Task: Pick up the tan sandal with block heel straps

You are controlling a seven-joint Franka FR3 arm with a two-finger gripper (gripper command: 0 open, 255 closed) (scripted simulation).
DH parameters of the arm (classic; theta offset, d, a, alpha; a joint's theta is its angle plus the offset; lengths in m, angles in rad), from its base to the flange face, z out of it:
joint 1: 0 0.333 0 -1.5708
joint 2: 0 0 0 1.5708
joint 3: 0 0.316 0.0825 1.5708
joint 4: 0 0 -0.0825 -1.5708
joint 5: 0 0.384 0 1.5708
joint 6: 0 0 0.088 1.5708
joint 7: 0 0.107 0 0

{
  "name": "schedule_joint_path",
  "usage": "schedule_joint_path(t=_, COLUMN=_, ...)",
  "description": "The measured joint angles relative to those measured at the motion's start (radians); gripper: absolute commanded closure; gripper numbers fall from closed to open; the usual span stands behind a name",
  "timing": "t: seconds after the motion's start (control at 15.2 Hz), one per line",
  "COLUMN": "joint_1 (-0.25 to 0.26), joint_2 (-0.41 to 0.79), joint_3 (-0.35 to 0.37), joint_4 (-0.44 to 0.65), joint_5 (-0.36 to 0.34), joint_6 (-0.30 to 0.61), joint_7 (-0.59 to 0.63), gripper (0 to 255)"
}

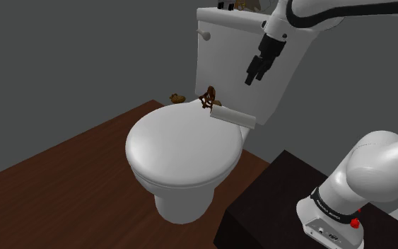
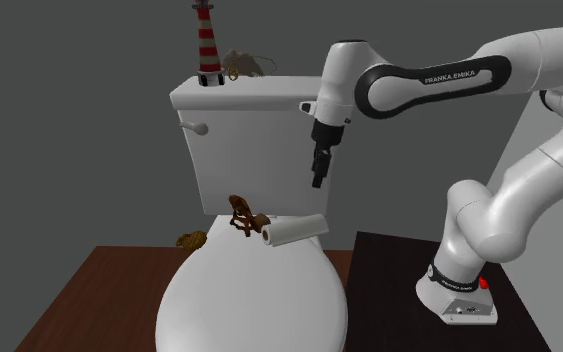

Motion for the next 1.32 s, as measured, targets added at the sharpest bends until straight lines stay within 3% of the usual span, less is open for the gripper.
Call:
schedule_joint_path(t=0.73, joint_1=0.021, joint_2=0.400, joint_3=-0.037, joint_4=0.142, joint_5=0.073, joint_6=0.240, joint_7=-0.088, gripper=0)
schedule_joint_path(t=1.12, joint_1=0.022, joint_2=0.636, joint_3=-0.042, joint_4=0.284, joint_5=0.134, joint_6=0.319, joint_7=-0.142, gripper=0)
schedule_joint_path(t=1.32, joint_1=0.019, joint_2=0.680, joint_3=-0.040, joint_4=0.305, joint_5=0.147, joint_6=0.339, joint_7=-0.155, gripper=0)
